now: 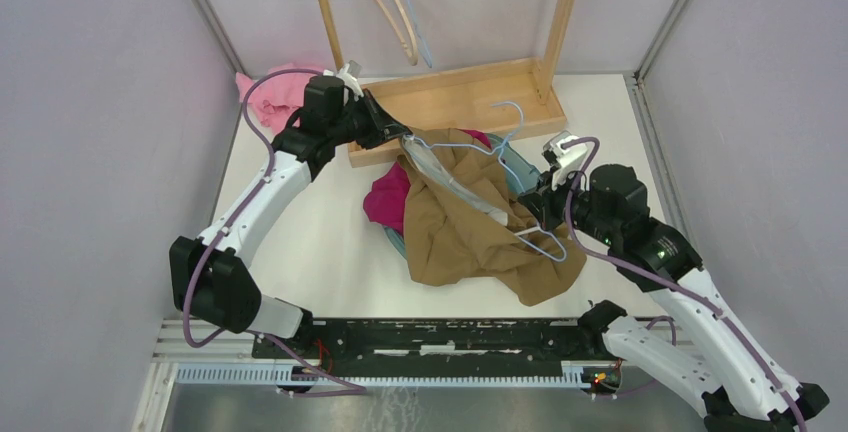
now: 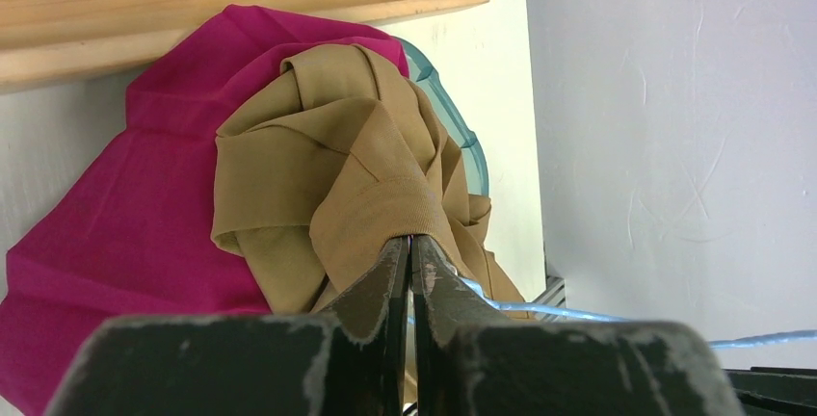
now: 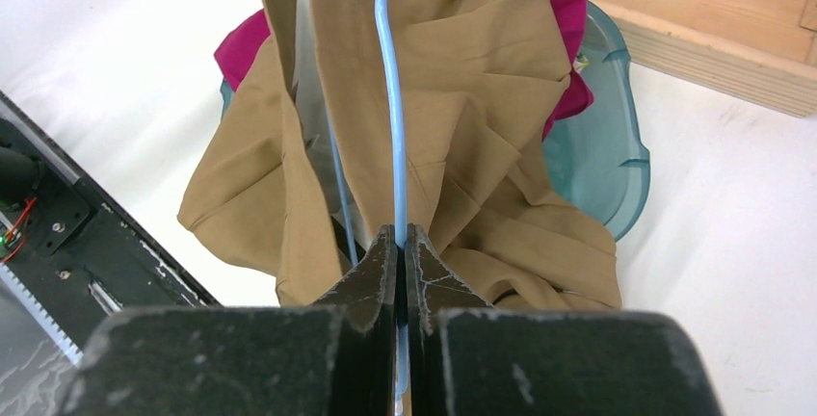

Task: Place the skirt on the hanger
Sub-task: Hang the skirt on the hanger.

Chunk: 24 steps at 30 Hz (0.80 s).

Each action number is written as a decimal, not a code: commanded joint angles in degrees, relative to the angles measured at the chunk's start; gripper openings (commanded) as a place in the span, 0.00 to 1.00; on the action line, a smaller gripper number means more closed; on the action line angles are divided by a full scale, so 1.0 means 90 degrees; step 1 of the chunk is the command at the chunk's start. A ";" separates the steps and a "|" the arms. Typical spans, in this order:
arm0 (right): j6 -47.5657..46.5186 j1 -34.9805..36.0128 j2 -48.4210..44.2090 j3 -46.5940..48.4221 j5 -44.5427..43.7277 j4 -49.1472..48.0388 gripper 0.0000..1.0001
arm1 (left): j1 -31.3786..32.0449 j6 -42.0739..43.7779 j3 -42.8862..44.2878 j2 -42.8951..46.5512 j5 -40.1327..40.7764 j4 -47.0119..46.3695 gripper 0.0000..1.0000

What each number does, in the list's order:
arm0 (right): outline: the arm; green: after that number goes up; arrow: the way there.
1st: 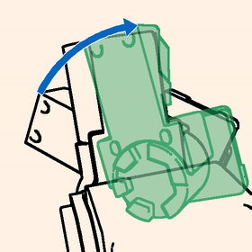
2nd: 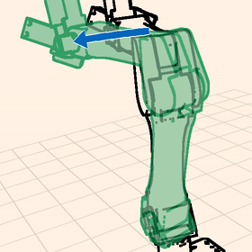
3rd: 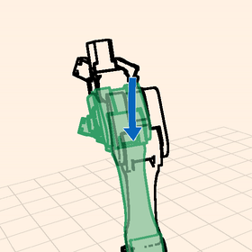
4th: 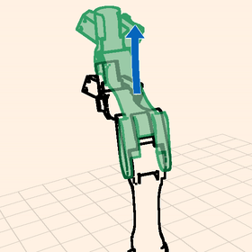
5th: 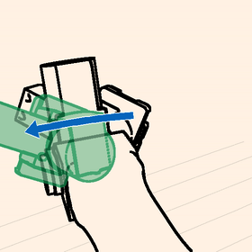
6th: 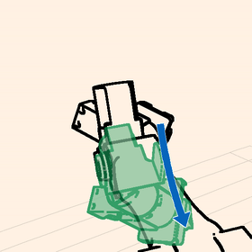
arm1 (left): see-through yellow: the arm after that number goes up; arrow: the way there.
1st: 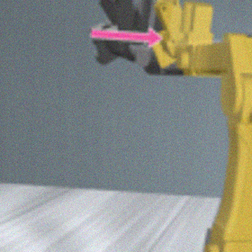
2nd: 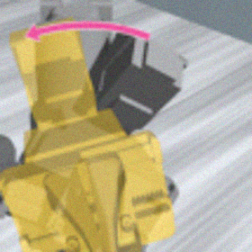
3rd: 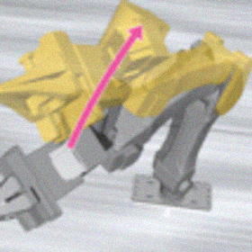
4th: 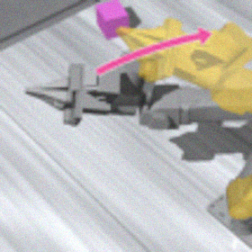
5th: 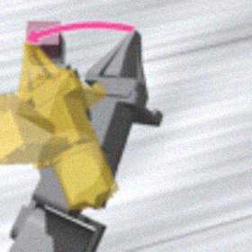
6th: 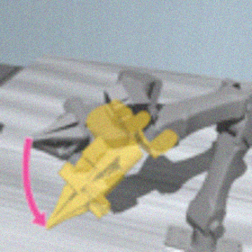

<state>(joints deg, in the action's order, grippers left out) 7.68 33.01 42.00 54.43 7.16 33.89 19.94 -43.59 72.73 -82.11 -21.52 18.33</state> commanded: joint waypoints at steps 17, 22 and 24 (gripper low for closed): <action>-0.0126 0.0018 0.0080 0.0837 -0.0678 0.0340 0.01 | -0.0024 0.0089 0.0022 0.0162 -0.0251 -0.0150 0.10; -0.0095 0.0023 0.0157 0.0648 -0.0462 0.0125 0.01 | -0.0021 0.0058 0.0043 0.0130 -0.0290 -0.0200 0.10; -0.0088 0.0022 0.0127 0.0605 -0.0357 0.0121 0.01 | -0.0019 0.0059 0.0058 0.0114 -0.0295 -0.0200 0.10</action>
<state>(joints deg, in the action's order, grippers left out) 7.18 33.01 43.57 60.07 2.87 39.03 19.94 -43.62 72.73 -82.11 -22.70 18.33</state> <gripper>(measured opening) 0.032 0.102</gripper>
